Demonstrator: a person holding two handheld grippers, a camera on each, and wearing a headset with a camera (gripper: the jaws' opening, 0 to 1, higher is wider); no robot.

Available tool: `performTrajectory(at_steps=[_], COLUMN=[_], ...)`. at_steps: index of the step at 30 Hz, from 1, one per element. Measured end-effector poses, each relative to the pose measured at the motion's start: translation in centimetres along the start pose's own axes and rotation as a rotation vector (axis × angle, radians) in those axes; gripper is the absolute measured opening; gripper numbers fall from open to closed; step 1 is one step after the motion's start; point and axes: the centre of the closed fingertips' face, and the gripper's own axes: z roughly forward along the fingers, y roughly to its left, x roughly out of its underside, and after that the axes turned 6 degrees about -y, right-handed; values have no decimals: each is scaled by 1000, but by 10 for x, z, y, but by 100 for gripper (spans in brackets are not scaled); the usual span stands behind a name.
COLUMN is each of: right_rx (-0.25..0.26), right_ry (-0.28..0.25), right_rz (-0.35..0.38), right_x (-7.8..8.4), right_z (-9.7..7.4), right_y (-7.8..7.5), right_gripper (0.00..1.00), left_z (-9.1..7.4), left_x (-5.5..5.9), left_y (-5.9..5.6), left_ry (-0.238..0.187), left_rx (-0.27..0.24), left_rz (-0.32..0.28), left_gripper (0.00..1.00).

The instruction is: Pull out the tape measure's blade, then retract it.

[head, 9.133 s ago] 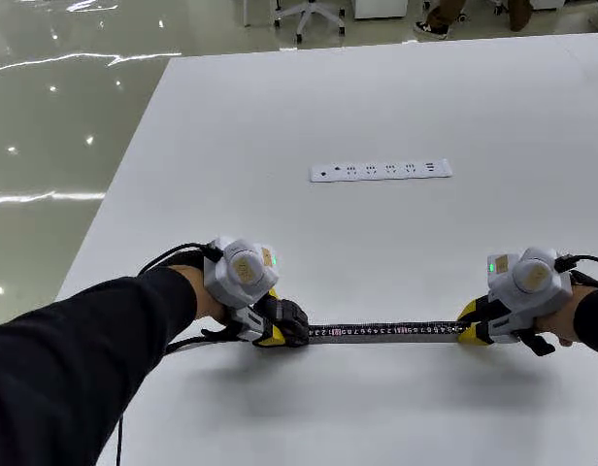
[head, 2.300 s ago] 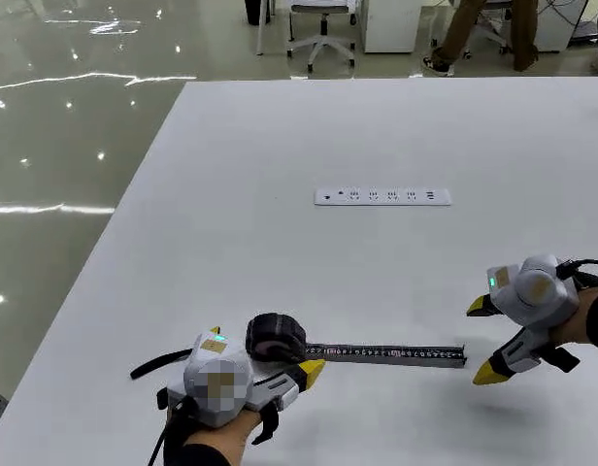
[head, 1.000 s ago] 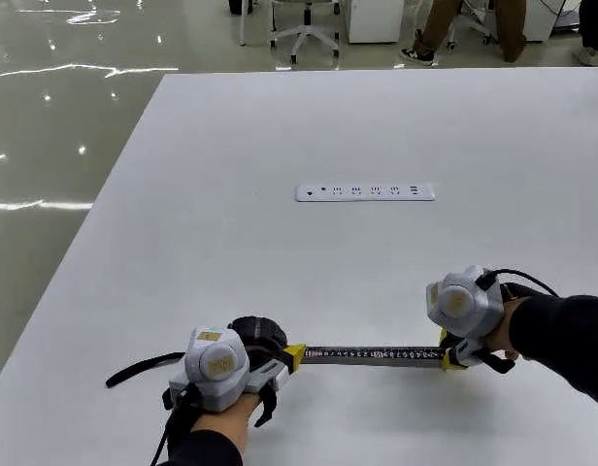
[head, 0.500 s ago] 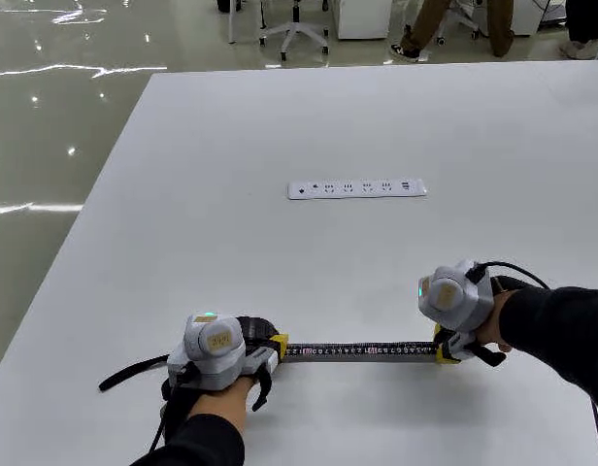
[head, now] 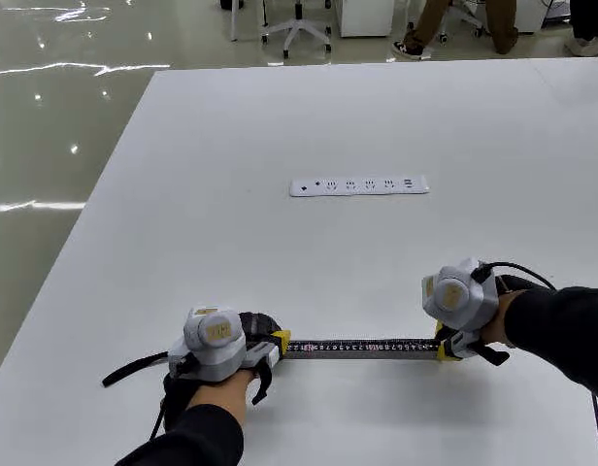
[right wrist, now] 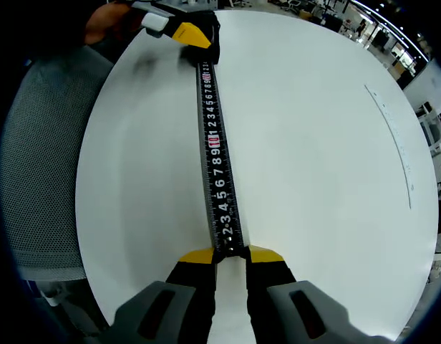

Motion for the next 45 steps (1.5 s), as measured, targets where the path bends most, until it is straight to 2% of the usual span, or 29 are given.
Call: performTrajectory(at_steps=[2,6,17,19,21,25,30,31,45], right_rx=[-1,-12,3,3,0,-2,-8,-10,-7], right_ry=[-10,-4,-17,-24,-50,-82,-86,-92,-118], right_rz=[28,-5,26,23,-11,-10,-20,-41,-7], right_x=[-1,-5,-12,-13,-15,-18,-22,-24,-34], right_z=[0,2,6,7,7,7,7,8,10], right_y=[-1,0,-1,-1,0,0,2,3,3], right_gripper=[10,10,11,11,11,10,10,10,10], left_z=[0,1,0,0,0,0,1,1,1], left_x=[0,1,2,2,2,2,2,2,3], left_y=[0,1,0,0,0,0,0,0,1], left_ry=[5,17,25,21,21,25,27,28,32], left_rx=[3,4,13,13,13,16,19,19,21], left_rz=[-3,-7,-20,-22,-23,-25,-26,-27,-32], left_gripper=[60,60,60,60,60,60,60,60,60])
